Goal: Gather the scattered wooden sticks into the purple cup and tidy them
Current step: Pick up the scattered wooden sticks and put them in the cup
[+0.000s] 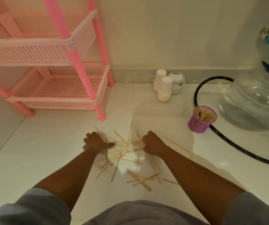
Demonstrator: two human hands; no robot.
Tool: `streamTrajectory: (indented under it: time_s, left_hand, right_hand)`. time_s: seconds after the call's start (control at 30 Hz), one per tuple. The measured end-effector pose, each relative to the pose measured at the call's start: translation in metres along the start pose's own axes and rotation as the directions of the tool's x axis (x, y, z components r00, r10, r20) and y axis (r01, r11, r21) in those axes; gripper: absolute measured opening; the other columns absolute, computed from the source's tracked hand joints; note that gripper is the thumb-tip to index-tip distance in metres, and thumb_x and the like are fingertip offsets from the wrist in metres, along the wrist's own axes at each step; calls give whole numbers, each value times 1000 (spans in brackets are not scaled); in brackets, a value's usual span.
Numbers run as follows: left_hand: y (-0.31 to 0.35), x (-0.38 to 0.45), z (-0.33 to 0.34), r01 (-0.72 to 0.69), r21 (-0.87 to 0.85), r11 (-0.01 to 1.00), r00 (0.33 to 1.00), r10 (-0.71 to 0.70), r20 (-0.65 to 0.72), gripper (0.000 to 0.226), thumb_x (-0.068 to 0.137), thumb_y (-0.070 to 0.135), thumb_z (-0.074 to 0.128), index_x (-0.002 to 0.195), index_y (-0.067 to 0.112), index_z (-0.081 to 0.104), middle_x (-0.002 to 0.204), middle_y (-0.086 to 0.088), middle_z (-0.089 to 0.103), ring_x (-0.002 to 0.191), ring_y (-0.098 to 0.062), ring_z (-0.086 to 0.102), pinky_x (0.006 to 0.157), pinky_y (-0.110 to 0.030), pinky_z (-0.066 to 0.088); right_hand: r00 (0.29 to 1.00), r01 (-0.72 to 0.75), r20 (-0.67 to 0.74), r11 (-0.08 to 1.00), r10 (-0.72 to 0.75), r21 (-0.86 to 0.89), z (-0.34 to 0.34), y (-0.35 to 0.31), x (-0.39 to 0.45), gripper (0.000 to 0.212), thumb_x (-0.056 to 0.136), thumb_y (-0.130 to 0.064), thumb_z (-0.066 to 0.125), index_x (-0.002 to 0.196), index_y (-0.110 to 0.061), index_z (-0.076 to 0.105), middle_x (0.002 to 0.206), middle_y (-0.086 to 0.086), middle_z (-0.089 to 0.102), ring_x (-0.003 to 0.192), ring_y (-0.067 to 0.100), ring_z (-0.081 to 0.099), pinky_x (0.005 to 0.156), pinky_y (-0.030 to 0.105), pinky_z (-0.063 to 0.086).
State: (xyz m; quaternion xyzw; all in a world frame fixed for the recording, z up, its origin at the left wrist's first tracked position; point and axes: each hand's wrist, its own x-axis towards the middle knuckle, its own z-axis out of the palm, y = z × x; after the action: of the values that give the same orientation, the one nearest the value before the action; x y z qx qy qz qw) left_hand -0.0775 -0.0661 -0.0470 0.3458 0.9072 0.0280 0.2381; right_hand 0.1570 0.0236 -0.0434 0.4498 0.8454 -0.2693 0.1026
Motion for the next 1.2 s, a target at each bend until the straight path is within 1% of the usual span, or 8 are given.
streamTrajectory:
  time_s: [0.13,0.4,0.47,0.53,0.77,0.97,1.1,1.2]
  left_hand:
    - [7,-5,1,-152,-21,988,984,153,89,111,57,72,78,143,13,38,134,-9,39,127,-30,42,104,-38,41]
    - [35,-19,14,-415,-161,895,846,445,295,111,47,53,94,139,25,39,126,2,30,118,-19,44,101,-35,48]
    - [40,-20,16,-472,-132,872,811,488,322,110,47,50,94,139,29,37,123,4,28,117,-19,44,100,-35,48]
    - [40,-18,15,-527,-75,847,781,517,350,114,45,53,93,141,34,33,122,5,26,120,-19,38,102,-39,46]
    - [27,-17,9,-579,117,807,784,511,353,132,30,75,84,138,38,18,125,7,24,121,-18,30,100,-40,45]
    - [17,-17,4,-502,304,810,847,388,364,123,39,70,86,132,19,25,117,2,29,111,-18,35,93,-34,46]
    - [16,-9,-1,-519,92,850,811,456,367,63,59,40,90,104,21,51,100,5,49,91,-17,52,68,-24,41]
    - [17,-7,-1,-511,-59,857,795,498,346,41,64,19,89,94,21,61,84,8,58,75,-9,54,65,-21,40]
  right_hand:
    - [998,48,-40,998,-49,-40,0,-8,2,38,91,-8,49,63,-21,26,77,-5,28,91,20,43,71,21,30]
    - [995,64,-83,973,-47,222,7,-12,9,29,77,-9,57,56,-17,39,68,-3,35,57,9,36,49,16,27]
    - [992,75,-114,978,-54,195,8,-8,8,18,78,-27,66,93,-17,63,100,0,49,89,12,50,71,22,46]
    - [988,83,-138,993,-71,79,6,-2,7,61,76,-42,71,128,-17,52,126,0,41,118,17,40,92,31,47]
    - [961,275,59,917,-270,-289,3,1,15,112,63,-64,74,150,-22,18,160,0,4,147,25,3,116,45,21]
    - [927,367,42,877,-373,-311,6,-1,21,68,85,-50,60,144,-27,37,155,-2,22,142,23,17,111,39,30]
    - [913,375,-55,885,-404,-275,1,0,15,28,94,-24,51,121,-20,60,131,-1,41,118,23,39,92,37,47]
    - [925,342,-89,910,-370,-235,-2,2,13,26,93,-11,54,117,-17,62,123,1,45,112,22,43,85,37,50]
